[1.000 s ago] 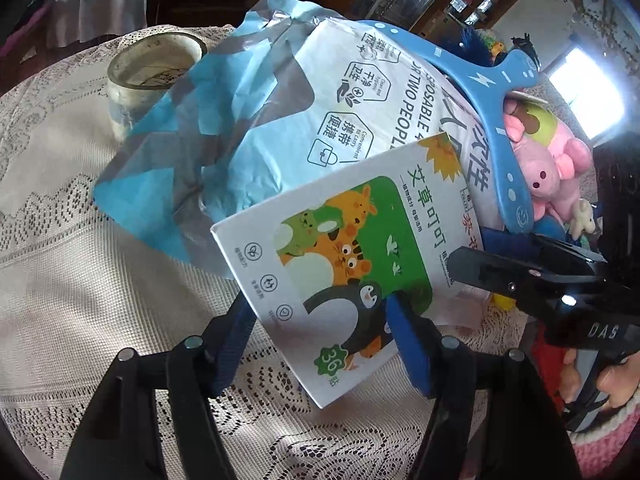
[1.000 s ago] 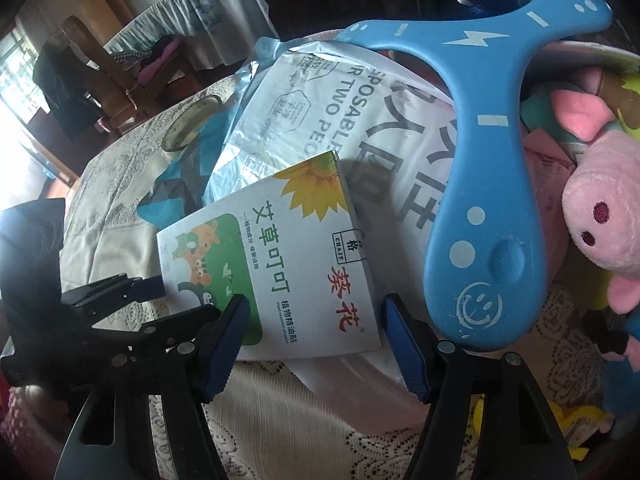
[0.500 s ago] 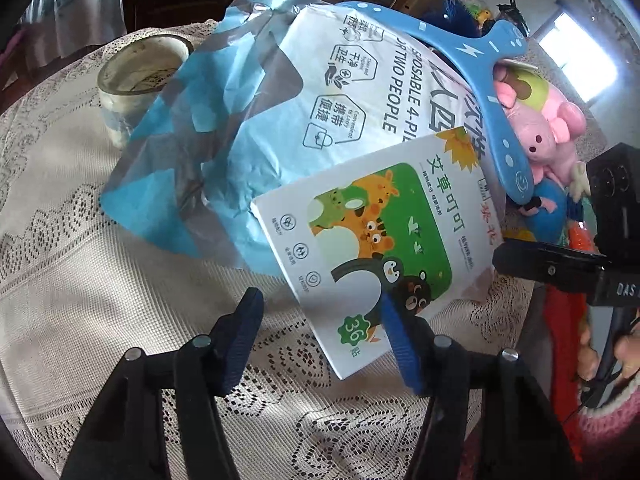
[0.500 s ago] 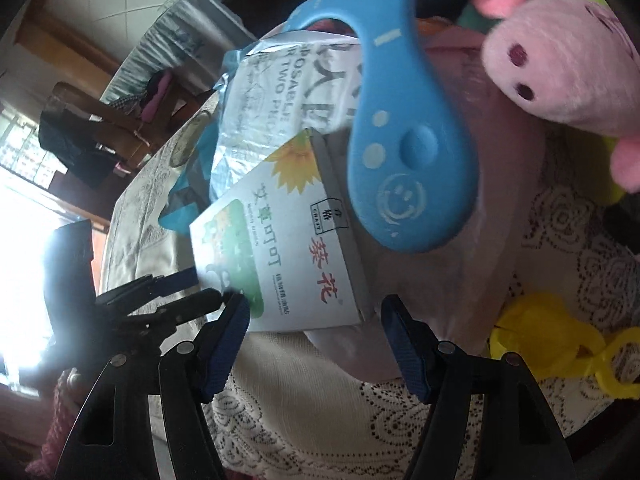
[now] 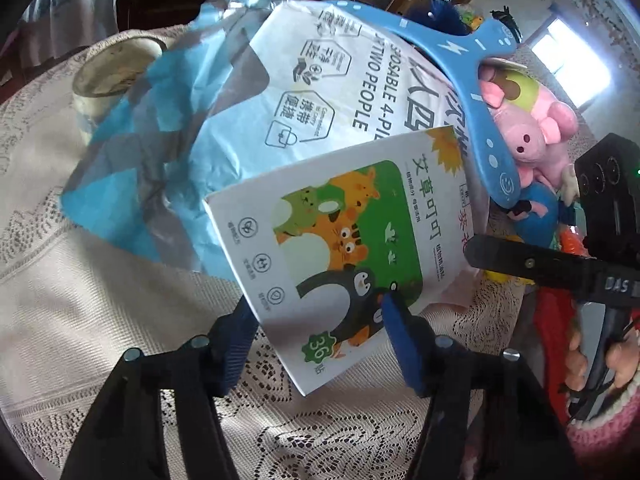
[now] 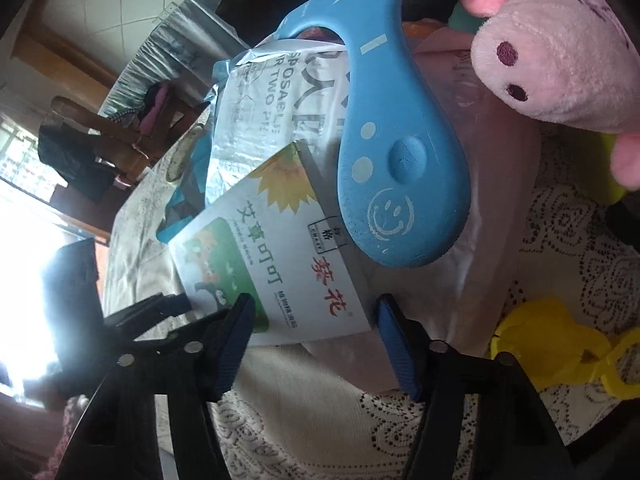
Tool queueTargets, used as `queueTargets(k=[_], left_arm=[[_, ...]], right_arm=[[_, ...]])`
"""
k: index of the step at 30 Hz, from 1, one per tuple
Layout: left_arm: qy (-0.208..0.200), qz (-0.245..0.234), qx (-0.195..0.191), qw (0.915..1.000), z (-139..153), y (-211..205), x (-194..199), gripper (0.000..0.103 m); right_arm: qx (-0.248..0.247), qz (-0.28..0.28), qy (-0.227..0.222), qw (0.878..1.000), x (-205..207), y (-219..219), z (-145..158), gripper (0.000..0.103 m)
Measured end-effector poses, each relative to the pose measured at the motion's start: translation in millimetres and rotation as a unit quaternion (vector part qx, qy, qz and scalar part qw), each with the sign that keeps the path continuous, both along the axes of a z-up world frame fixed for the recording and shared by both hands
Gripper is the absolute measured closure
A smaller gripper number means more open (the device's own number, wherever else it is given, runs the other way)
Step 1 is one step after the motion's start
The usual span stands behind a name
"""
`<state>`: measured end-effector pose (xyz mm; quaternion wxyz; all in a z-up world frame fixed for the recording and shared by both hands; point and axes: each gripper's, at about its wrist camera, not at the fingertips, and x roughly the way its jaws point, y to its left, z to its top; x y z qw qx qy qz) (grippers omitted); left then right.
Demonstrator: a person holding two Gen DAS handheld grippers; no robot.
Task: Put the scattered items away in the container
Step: 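Lift the white box with the left gripper and carry it over the bin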
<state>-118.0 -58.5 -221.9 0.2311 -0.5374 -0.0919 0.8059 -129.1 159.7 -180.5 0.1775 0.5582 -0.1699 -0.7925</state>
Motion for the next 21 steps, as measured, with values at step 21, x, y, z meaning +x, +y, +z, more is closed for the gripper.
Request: queueTargets(k=[21], left_arm=[[0.089, 0.038, -0.055, 0.9938, 74, -55, 50, 0.053]], right_arm=[[0.000, 0.114, 0.109, 0.987, 29, -60, 48, 0.053]])
